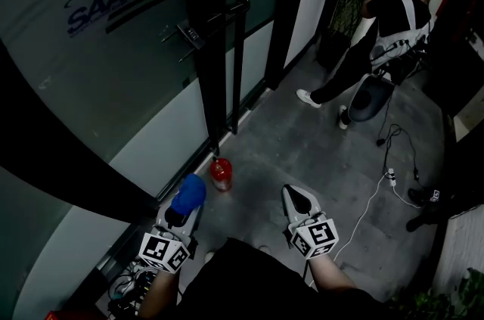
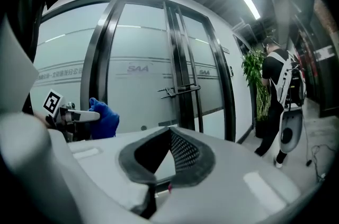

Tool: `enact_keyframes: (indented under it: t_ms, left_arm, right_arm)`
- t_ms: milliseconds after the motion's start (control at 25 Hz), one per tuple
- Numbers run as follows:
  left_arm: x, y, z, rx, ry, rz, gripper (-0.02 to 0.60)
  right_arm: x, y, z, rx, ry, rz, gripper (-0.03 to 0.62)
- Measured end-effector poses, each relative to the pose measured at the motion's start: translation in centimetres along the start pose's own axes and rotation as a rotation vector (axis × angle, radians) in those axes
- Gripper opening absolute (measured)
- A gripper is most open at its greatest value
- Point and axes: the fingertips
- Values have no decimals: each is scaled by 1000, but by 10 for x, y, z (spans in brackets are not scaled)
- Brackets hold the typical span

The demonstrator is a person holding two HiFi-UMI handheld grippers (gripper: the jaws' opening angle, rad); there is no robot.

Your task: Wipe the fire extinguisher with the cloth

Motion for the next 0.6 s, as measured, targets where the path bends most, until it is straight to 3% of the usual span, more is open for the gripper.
enact_keyframes:
  t_ms: [600]
  left_arm:
    - [2, 18, -22, 60, -38, 3, 164]
  right_arm:
    - [-13, 6, 3, 7, -16, -25, 3]
Point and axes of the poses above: the fingertips, and each gripper's own axes: y backward along the fingers, z to its right, x out of its top, and after that the axes turned 13 degrees about -z, right-handed
